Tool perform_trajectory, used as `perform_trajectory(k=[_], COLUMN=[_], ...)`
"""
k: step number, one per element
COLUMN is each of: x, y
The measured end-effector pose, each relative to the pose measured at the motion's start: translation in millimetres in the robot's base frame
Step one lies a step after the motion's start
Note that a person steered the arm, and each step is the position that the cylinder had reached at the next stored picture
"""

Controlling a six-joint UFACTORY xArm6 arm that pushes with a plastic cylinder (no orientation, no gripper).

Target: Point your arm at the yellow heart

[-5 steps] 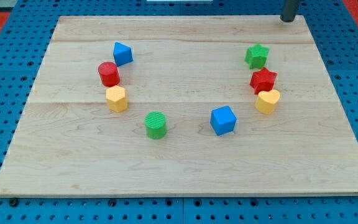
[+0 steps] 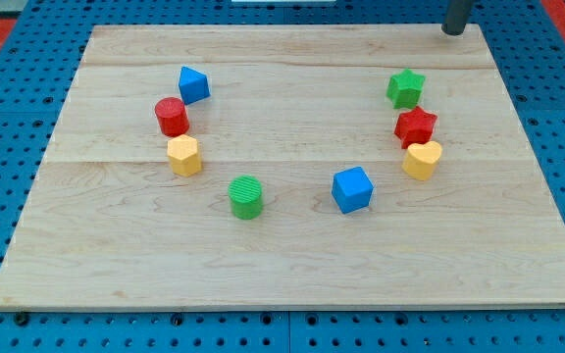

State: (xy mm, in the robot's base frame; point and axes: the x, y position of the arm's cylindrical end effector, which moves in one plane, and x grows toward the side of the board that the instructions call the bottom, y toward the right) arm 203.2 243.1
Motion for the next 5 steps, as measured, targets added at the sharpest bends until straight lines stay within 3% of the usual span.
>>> perform_trajectory(k=[1, 2, 4, 5], x=[-3, 21, 197, 263], y=[32, 87, 78, 58])
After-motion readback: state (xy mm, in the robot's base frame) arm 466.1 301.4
